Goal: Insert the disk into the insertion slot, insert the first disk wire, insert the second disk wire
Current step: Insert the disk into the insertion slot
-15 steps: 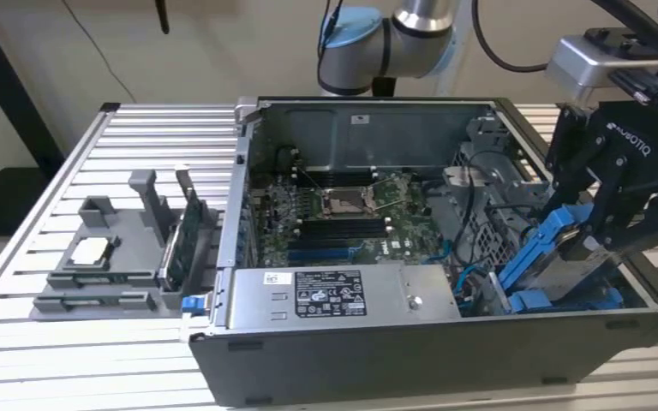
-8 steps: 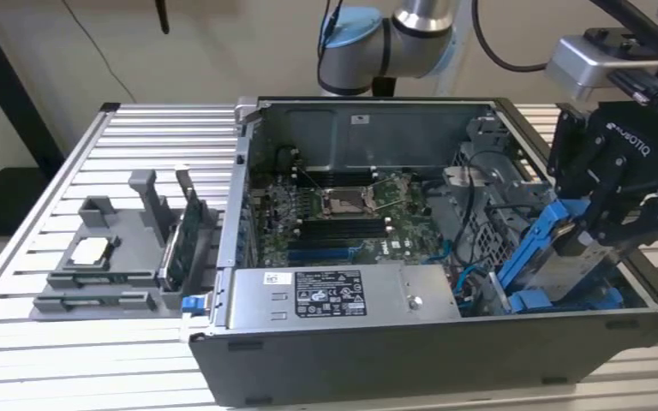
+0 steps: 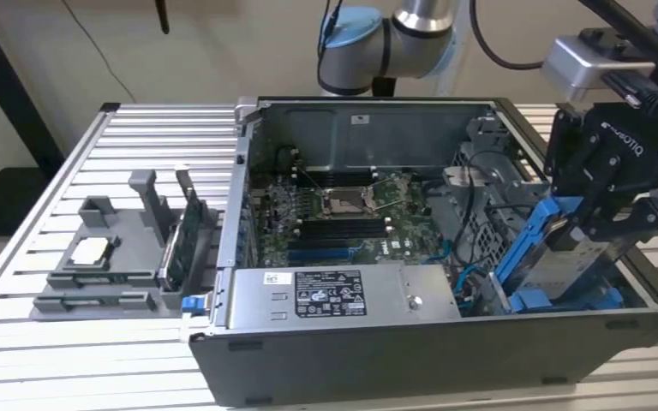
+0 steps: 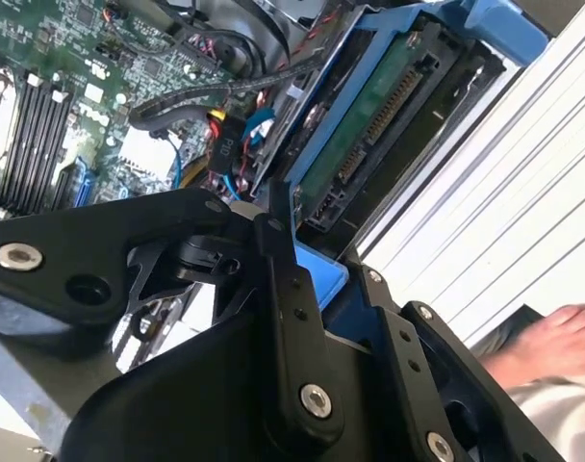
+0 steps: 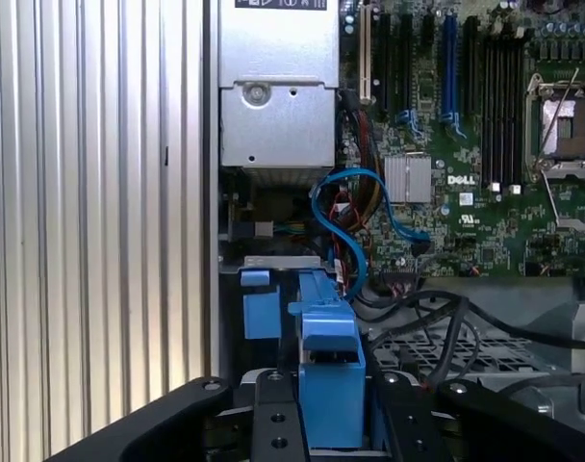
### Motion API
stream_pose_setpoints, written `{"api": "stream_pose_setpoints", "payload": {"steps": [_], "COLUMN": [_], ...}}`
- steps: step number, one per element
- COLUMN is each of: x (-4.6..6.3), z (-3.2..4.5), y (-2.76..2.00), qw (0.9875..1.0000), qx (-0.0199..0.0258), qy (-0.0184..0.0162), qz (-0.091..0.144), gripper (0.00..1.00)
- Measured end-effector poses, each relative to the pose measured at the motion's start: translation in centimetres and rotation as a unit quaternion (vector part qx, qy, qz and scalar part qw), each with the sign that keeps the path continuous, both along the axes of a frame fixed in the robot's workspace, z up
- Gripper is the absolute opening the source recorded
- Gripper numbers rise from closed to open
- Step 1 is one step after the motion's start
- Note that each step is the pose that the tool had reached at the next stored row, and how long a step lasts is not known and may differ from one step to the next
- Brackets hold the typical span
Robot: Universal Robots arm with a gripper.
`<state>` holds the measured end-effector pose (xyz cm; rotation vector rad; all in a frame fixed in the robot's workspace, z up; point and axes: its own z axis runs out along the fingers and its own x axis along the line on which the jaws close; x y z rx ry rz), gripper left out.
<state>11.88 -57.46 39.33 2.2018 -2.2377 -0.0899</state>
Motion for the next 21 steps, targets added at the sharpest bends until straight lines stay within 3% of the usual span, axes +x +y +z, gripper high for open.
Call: {"api": "stream_pose_setpoints", "payload": {"steps": [6,7,8,14,21], "x": [0.0,0.0,0.0,0.0,0.0], "z": [0.02,0.06,0.07,1.05,1.24], "y": [-0.01,-0.01,-0.01,-0.01,0.0], "qw": [1.0,1.0,1.0,1.0,1.0], "qx": [0.0001,0.0,0.0001,0.0,-0.0002], "qy": [0.0001,0.0,0.0001,0.0001,0.0001], "qz": [0.0,0.0,0.0,0.0,0.0], "gripper": [0.33,0.4,0.4,0.4,0.4]}}
